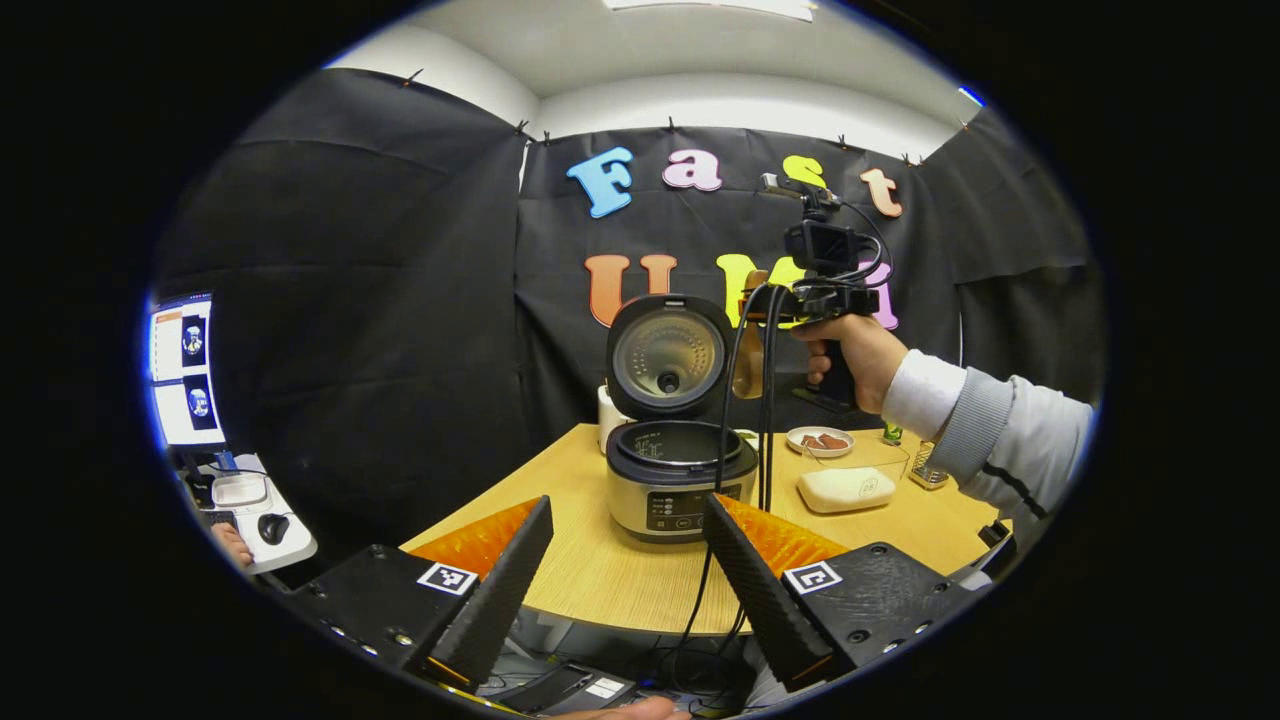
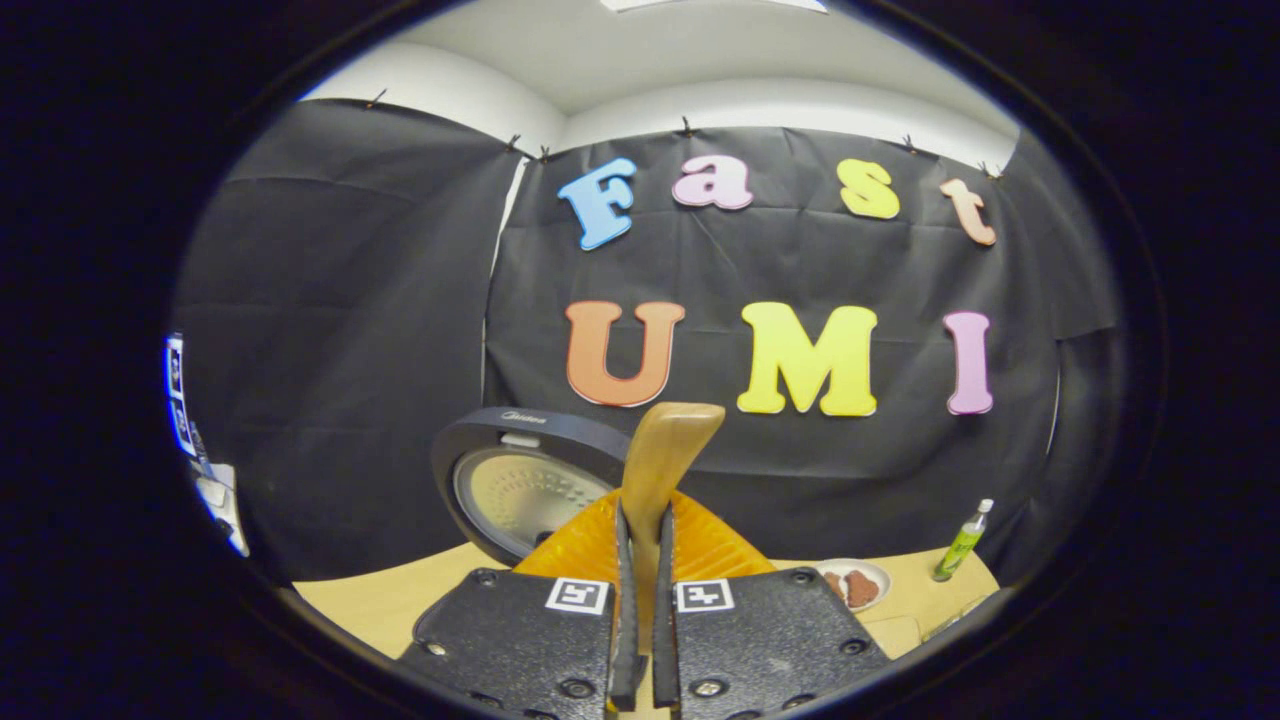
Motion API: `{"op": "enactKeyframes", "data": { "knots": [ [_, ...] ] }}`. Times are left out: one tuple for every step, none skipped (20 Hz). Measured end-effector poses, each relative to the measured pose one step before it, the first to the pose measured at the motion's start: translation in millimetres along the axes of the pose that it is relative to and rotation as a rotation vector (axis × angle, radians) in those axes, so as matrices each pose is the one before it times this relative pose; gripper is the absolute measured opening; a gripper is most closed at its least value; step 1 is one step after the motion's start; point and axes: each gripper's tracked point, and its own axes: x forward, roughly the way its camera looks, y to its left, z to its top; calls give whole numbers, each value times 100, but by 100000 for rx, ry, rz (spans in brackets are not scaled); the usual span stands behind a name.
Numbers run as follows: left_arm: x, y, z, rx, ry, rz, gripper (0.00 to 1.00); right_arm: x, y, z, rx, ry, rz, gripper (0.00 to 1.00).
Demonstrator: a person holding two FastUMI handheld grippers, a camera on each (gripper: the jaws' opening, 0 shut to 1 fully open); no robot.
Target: Close the left gripper, press the button to open the rice cooker; take a wooden spoon from the chopstick holder with the right hand, scoop a spoonful of rice and pour it into the rice cooker, then put the wooden spoon back into the chopstick holder.
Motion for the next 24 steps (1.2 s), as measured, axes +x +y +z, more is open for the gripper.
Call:
{"op": "enactKeyframes", "data": {
  "knots": [
    [-14,-113,139,119,-345,-547,96,-315,-1209,222,533,27,-1297,12],
    [-120,-190,157,-1,-286,-702,96,-246,-1206,275,1152,-240,-1249,12],
    [-87,-233,214,8,-149,-730,96,-247,-1312,263,452,63,-1404,12],
    [-2,-543,252,192,-313,-813,96,-256,-1347,427,475,-370,-1577,12],
    [92,-683,131,283,-355,-545,96,-298,-1415,430,429,-419,-1709,12],
    [217,-465,-7,222,-393,-113,96,-267,-1502,477,103,-355,-1657,12],
    [63,-133,149,126,-420,-22,96,-290,-1494,384,124,-577,-1890,11],
    [-5,-165,136,57,-225,-200,96,-263,-1616,333,145,-228,-1888,12],
    [1,-144,160,15,-317,-115,96,-218,-1613,378,258,-524,-1769,11],
    [-79,-172,-3,49,-77,-111,96,-141,-1487,373,588,-566,-1755,12],
    [53,-183,25,207,-232,-258,96,-88,-1716,96,178,63,-2367,12],
    [33,-346,-49,133,-442,-349,96,-155,-1689,-12,-50,164,-2195,11],
    [146,-297,62,-78,-373,-406,96,-113,-1714,138,-592,-304,-2441,11],
    [62,-286,-119,-366,-116,-366,96,12,-1757,87,-1352,-31,-2731,11],
    [83,-239,-242,-497,510,-359,96,-11,-1814,38,-1615,-359,-2830,11],
    [84,-245,-322,-328,758,-284,96,-37,-1370,125,-1249,-494,-1866,11],
    [107,-238,-69,105,380,-190,96,28,-1401,15,-1300,-372,-1775,11],
    [82,-205,-117,226,195,-16,96,2,-1502,-238,-1093,-150,-1569,11],
    [96,-180,-58,100,48,-212,96,-18,-1400,-426,407,753,-1260,11],
    [54,-211,-16,-76,-349,-291,96,79,-1343,-554,626,1023,-1205,11],
    [26,-267,42,-297,-64,-421,96,246,-1537,-475,344,993,-1607,11],
    [41,-193,-128,-223,197,-285,96,199,-1399,-338,-301,404,-1870,12],
    [-18,-261,-99,-82,263,-180,96,309,-1385,-482,-580,386,-1996,11],
    [6,-155,-23,133,99,-130,96,225,-1339,-509,-845,381,-1704,11]
  ]
}}
